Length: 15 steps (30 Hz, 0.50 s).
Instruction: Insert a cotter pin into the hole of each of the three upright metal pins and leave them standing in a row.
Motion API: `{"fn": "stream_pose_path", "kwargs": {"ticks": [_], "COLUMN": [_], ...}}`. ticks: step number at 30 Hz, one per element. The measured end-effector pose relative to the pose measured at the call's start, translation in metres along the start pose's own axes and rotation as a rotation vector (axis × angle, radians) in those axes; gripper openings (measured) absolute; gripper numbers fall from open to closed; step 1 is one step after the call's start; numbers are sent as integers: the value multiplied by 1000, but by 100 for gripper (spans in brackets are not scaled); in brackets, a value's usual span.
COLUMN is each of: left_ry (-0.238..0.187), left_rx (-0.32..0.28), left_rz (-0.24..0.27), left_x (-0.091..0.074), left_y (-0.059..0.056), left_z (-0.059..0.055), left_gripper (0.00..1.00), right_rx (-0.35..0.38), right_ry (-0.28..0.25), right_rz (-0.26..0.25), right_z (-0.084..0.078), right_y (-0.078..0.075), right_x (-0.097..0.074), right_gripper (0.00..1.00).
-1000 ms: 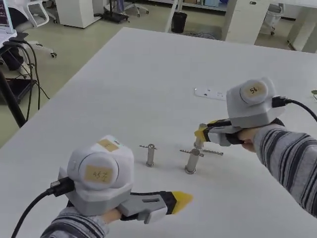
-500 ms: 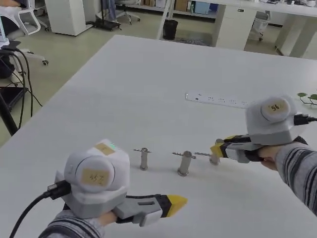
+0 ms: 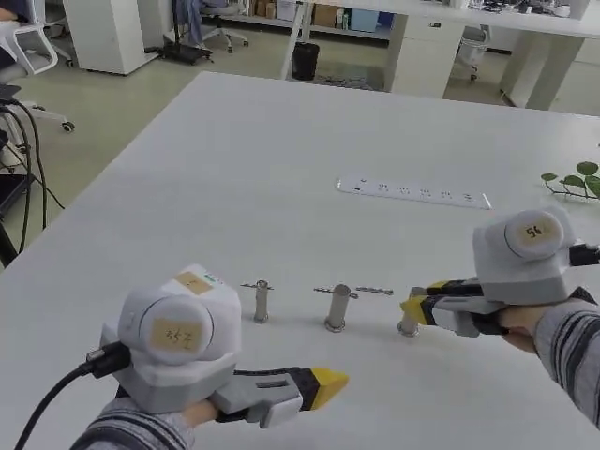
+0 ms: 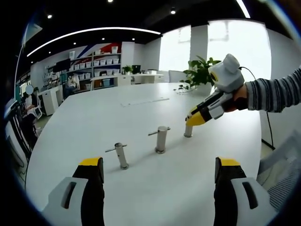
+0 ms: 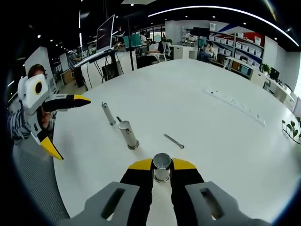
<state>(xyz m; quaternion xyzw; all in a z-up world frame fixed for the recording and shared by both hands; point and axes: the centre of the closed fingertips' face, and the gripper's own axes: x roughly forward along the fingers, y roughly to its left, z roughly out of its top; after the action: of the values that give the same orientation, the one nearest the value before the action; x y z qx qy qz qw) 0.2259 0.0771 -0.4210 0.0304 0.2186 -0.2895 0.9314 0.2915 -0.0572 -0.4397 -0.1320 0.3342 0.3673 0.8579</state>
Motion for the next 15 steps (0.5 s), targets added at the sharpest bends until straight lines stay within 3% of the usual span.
{"fn": "stream_pose_path", "kwargs": {"ticks": [15], "left_ry": [-4], "left_rx": [4], "left_rz": [-7], "left_x": [0], "left_y": [-2], "left_z": [2], "left_gripper": [98], "right_rx": [21], "right_ry": [-2], "right_rz": [25], "right_z": [-16], "right_y": [23], "right_x": [-7], "right_gripper": [8]}}
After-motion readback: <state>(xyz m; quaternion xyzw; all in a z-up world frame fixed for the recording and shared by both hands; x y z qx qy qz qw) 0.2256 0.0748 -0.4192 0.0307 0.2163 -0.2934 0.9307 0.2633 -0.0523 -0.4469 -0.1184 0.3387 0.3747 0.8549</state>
